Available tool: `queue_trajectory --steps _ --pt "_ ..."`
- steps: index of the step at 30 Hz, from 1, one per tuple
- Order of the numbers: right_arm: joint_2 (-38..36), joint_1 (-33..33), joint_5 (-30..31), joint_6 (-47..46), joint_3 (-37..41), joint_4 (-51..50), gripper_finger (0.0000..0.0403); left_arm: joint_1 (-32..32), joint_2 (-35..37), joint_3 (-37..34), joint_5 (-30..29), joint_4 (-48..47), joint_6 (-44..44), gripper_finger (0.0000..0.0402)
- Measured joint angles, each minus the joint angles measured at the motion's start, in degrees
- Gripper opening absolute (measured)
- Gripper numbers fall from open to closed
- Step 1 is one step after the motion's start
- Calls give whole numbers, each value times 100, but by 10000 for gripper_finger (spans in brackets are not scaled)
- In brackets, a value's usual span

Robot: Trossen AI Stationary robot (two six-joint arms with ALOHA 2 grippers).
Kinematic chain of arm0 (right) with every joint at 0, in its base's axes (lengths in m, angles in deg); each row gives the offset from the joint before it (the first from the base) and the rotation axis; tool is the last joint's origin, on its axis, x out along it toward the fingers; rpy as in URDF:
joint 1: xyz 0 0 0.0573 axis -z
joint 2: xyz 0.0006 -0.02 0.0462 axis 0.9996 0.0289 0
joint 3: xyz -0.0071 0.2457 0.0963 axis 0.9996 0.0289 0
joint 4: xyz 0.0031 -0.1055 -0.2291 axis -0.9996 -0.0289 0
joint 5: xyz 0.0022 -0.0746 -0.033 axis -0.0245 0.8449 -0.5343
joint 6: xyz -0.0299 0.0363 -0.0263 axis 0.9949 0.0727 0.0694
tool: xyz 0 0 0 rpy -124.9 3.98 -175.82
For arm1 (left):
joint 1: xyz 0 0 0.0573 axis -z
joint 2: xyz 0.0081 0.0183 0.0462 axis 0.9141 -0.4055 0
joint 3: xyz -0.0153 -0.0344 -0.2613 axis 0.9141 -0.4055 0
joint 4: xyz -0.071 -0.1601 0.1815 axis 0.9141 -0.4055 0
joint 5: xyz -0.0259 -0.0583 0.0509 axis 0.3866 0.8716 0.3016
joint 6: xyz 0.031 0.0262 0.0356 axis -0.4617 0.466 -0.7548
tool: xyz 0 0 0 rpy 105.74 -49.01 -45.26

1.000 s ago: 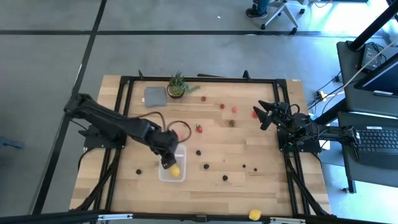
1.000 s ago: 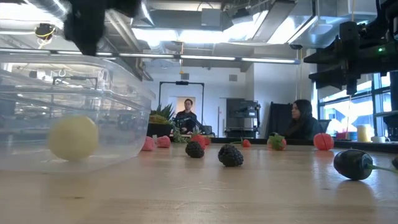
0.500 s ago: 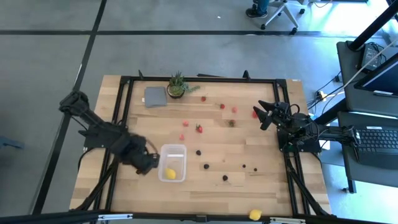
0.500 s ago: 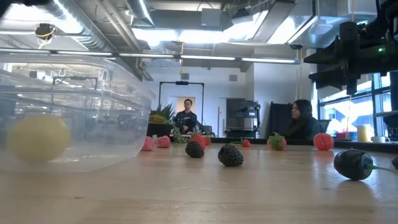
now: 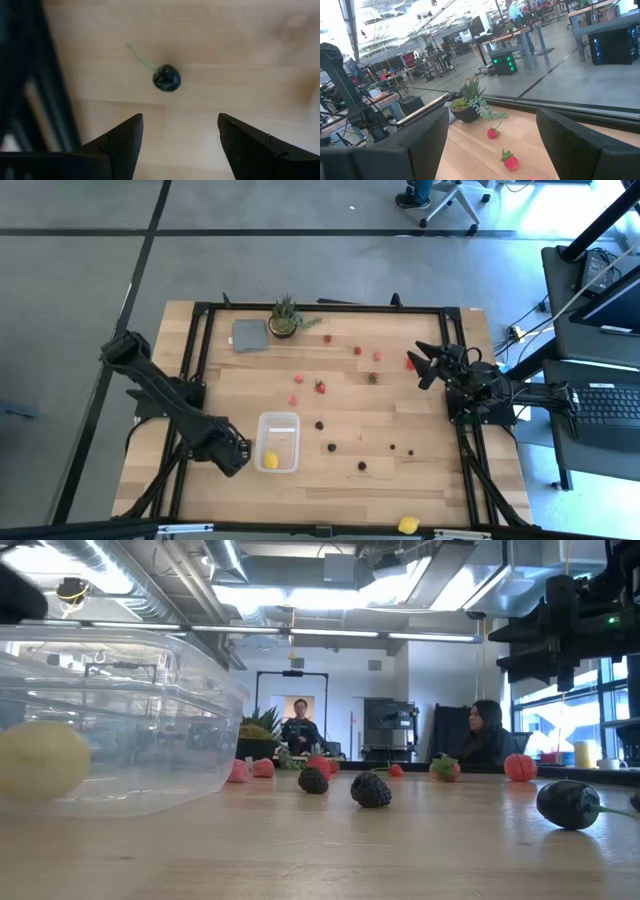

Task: Pick and placing Produce into tupperware
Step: Put the black cherry into the transparent bin

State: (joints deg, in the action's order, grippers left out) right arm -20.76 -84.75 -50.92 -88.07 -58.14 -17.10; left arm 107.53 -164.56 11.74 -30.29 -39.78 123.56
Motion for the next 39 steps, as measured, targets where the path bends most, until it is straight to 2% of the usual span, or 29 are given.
queue_trajectory --steps 5,12,39 --pt "0 0 -9 0 0 2 303 0 1 -694 -2 971 14 247" --pt "0 0 -11 0 0 2 303 0 1 -1054 141 1088 30 247" --pt "0 0 0 23 0 2 303 -2 4 -1167 60 1202 -384 247"
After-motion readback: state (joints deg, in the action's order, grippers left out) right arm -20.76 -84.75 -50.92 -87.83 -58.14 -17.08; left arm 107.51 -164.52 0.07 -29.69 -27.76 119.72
